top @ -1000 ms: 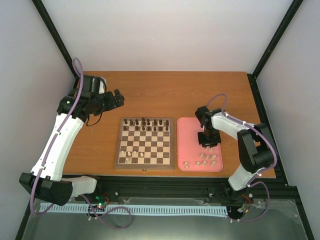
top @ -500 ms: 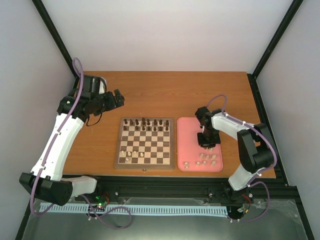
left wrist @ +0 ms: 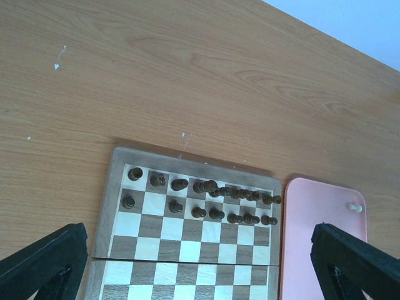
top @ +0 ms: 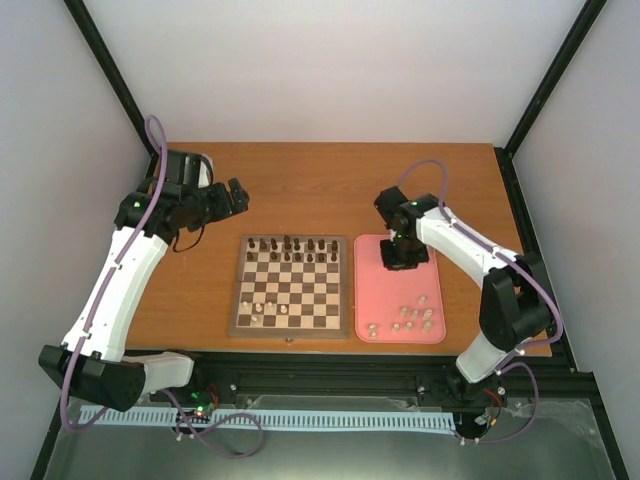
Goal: Set up the chess pieces on the board
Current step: Pick up the chess piece from the storage box, then place the chess piece on the chessboard.
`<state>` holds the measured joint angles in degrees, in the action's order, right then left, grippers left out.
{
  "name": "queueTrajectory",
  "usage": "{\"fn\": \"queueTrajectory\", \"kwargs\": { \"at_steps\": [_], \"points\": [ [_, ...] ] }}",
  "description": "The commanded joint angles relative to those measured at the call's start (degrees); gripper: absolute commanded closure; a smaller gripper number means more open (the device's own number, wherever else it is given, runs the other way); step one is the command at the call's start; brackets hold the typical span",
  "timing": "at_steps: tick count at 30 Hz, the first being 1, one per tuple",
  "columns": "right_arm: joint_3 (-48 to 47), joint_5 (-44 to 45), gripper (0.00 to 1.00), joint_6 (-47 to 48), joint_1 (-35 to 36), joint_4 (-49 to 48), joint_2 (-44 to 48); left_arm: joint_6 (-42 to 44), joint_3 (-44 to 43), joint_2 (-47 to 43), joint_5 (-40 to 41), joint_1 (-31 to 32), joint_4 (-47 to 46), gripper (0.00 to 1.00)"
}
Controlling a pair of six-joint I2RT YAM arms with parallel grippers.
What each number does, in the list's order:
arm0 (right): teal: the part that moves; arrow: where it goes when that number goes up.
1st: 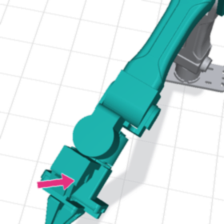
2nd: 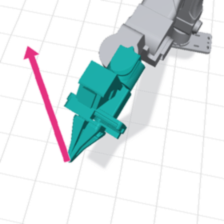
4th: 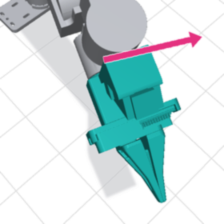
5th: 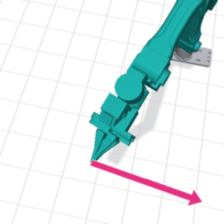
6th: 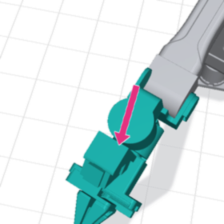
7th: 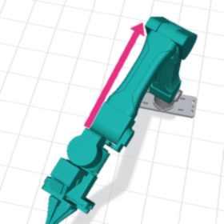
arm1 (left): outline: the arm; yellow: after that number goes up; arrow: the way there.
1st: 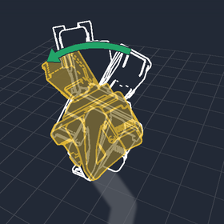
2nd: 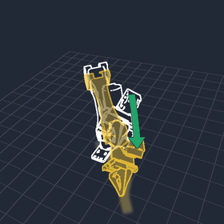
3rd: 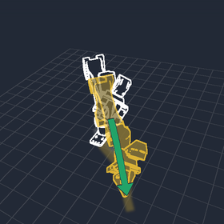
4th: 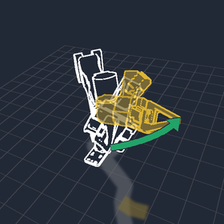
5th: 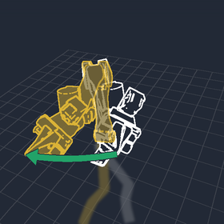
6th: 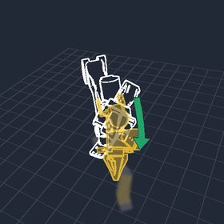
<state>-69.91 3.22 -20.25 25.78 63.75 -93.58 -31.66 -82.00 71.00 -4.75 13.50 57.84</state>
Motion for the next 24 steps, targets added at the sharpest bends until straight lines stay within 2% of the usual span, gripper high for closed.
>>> {"fn": "queueTrajectory", "kwargs": {
  "at_steps": [1,7,11,17,24],
  "points": [
    [-6.0,-0.8,0.97,-3.6,8.3,4.0,-0.4,-0.4,-0.1,-0.3,0.0,-0.4,-1.4,0.00],
    [-14.5,-5.2,0.97,-6.9,21.8,2.9,-8.3,-1.2,-0.2,-0.3,-0.4,-0.4,-1.8,0.00],
    [-21.2,-7.9,0.97,-6.9,27.2,2.7,-14.5,-1.2,-0.2,-0.5,-0.4,-0.4,-1.6,0.00],
    [-28.8,-10.2,0.96,-4.7,31.6,3.7,-21.7,-0.9,0.0,-1.4,0.2,-0.4,-1.1,0.00],
    [-34.4,-11.8,0.95,-3.0,33.6,5.1,-27.4,-0.8,0.0,-1.7,0.3,-0.4,-0.9,0.00]
  ]
}}
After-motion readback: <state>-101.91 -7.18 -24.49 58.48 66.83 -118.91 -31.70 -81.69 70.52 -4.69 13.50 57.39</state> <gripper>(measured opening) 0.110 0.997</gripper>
